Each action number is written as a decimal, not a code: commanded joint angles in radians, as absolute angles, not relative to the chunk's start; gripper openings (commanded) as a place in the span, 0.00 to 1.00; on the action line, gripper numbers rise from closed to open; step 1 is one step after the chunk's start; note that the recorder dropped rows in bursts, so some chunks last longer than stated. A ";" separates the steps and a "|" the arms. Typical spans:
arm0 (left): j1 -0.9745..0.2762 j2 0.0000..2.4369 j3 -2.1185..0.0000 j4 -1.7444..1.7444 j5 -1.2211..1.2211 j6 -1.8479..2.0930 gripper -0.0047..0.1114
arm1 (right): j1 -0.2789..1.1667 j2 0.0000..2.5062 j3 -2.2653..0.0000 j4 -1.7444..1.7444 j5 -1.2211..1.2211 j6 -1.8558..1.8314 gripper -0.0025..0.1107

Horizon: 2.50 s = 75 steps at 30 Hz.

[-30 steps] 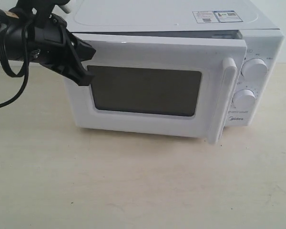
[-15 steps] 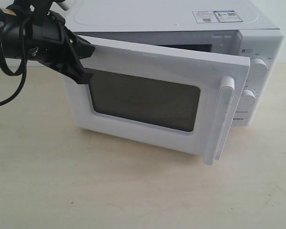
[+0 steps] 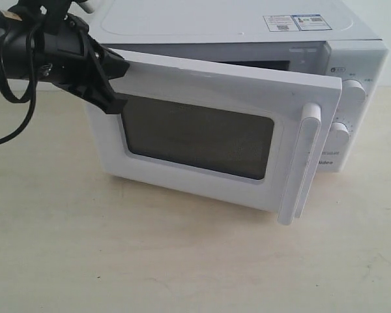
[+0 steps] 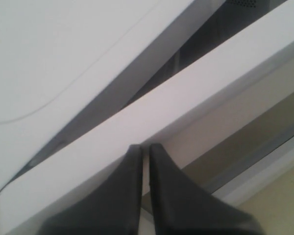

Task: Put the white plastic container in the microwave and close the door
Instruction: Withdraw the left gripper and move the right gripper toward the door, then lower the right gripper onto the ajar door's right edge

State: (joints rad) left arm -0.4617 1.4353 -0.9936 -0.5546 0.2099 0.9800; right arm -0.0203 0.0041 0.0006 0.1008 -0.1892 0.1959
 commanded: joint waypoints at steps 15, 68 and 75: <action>-0.464 1.357 -1.001 -0.569 0.220 0.948 0.08 | -0.026 0.368 -0.666 -1.563 -0.608 1.903 0.02; -0.464 0.787 -1.001 -0.566 0.418 0.756 0.08 | 0.593 0.951 -0.670 -1.645 -0.199 2.099 0.02; -0.464 0.787 -1.001 -0.566 0.418 0.756 0.08 | 0.840 0.988 -0.581 -1.606 0.282 2.099 0.02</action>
State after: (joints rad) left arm -0.4617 0.7938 -0.9936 -0.5591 0.4113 0.7663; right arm 0.7615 0.9796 -0.6038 -1.6148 0.0780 2.1026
